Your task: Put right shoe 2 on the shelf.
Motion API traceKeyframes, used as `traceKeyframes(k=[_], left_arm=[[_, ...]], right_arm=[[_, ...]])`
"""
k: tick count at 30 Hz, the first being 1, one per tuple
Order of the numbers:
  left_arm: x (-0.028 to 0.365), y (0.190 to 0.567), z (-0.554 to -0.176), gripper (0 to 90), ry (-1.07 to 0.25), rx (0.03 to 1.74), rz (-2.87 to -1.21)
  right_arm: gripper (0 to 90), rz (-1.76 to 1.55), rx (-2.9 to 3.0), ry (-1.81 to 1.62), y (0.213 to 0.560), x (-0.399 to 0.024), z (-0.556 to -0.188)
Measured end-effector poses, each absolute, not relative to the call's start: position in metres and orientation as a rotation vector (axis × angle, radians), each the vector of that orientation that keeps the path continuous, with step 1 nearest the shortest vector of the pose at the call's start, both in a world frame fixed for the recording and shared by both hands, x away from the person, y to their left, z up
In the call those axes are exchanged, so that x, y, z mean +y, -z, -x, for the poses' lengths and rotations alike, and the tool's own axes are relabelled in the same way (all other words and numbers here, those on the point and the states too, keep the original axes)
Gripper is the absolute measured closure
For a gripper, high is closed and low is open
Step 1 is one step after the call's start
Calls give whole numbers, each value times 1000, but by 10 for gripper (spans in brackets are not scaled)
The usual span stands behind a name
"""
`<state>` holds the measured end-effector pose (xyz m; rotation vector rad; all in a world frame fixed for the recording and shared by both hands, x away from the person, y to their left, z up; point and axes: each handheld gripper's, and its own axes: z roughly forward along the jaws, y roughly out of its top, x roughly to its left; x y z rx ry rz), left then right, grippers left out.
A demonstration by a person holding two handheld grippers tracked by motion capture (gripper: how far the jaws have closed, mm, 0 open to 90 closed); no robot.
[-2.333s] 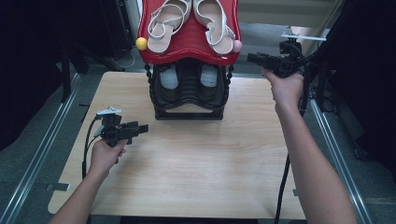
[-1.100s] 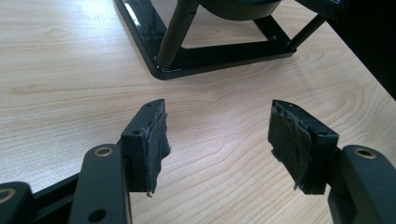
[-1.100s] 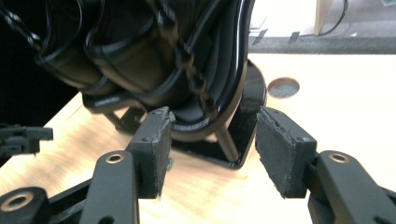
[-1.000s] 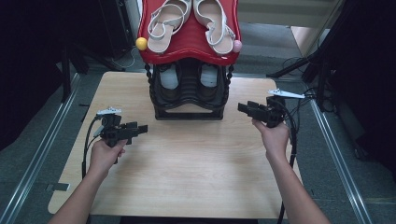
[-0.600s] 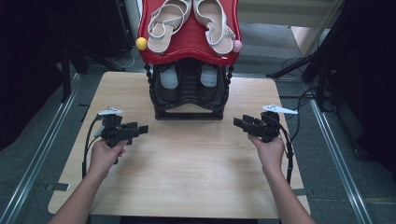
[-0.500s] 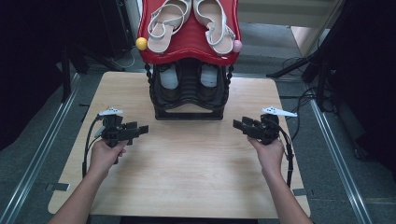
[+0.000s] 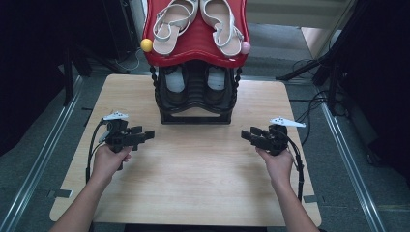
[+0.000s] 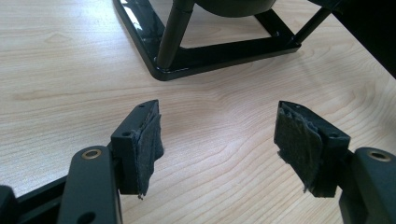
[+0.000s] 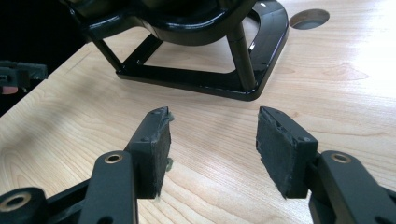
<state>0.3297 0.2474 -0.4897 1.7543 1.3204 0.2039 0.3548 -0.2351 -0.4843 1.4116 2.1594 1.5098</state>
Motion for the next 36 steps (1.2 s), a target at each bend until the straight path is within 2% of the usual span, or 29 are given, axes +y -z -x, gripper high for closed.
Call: traceKeyframes(k=[36], left_arm=[[246, 491, -330, 317, -198, 1313, -1773]], right_arm=[[447, -1379, 2164, -1491, 486, -232, -355]])
